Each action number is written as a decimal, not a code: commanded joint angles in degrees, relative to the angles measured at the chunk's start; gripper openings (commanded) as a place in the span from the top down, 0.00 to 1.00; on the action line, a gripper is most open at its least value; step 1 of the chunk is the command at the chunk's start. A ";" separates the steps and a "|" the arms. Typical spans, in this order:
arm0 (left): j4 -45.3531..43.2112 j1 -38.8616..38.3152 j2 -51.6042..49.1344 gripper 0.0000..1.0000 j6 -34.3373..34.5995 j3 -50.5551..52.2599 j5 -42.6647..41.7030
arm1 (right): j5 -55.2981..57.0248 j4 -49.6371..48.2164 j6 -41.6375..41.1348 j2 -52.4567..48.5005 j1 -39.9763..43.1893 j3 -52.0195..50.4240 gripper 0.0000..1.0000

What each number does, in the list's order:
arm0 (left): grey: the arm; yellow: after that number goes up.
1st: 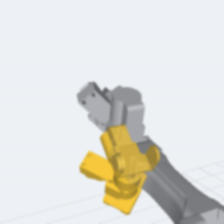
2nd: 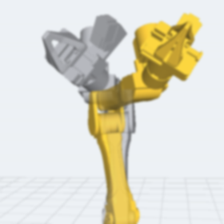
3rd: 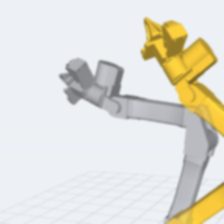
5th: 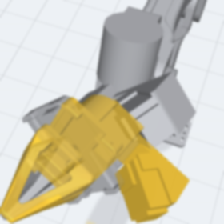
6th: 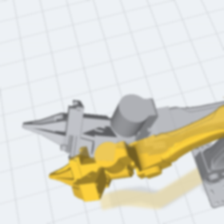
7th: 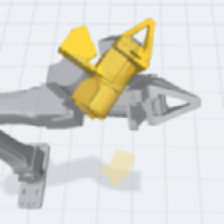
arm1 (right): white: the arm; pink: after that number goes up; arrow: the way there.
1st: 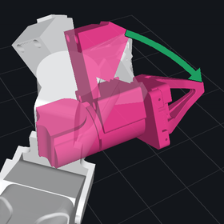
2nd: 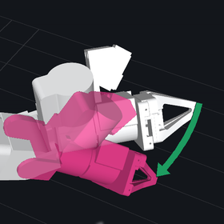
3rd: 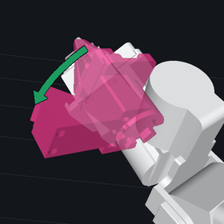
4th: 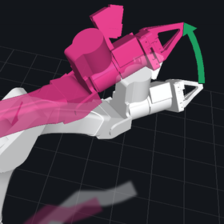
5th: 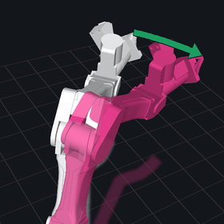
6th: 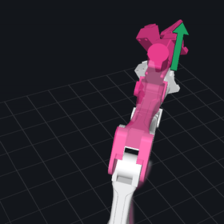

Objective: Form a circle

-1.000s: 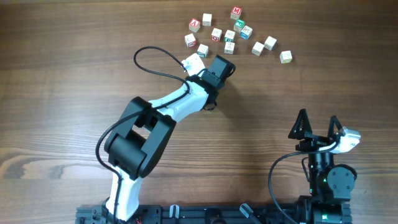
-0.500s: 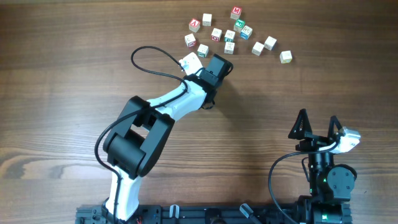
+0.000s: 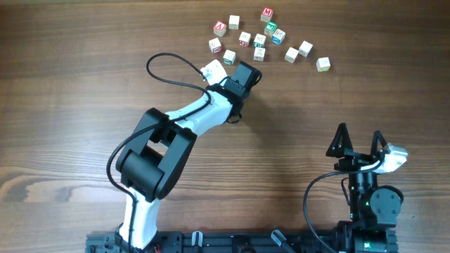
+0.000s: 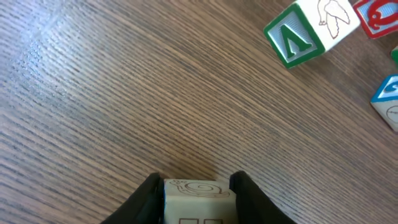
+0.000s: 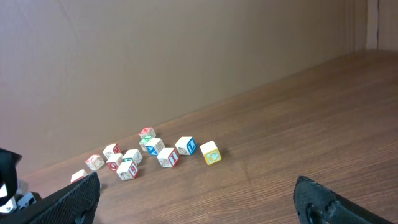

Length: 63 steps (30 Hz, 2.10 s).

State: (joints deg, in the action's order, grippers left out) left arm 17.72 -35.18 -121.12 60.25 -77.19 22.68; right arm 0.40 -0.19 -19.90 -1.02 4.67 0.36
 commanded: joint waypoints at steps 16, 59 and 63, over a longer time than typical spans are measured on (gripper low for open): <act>3.15 -1.97 -0.26 0.74 0.70 1.05 -1.86 | -0.42 -0.17 -0.04 0.11 -0.11 -0.07 0.00; 3.26 -2.95 2.43 0.67 9.25 1.01 3.82 | -0.42 -0.17 -0.02 0.11 -0.11 -0.07 0.00; 2.47 -2.95 2.43 0.67 9.27 1.01 3.82 | -0.39 -0.17 -0.02 0.11 -0.09 -0.07 0.00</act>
State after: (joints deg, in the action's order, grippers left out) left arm 20.80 -37.89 -119.98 69.34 -76.77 25.61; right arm 0.40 -0.19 -19.90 -1.02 4.67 0.34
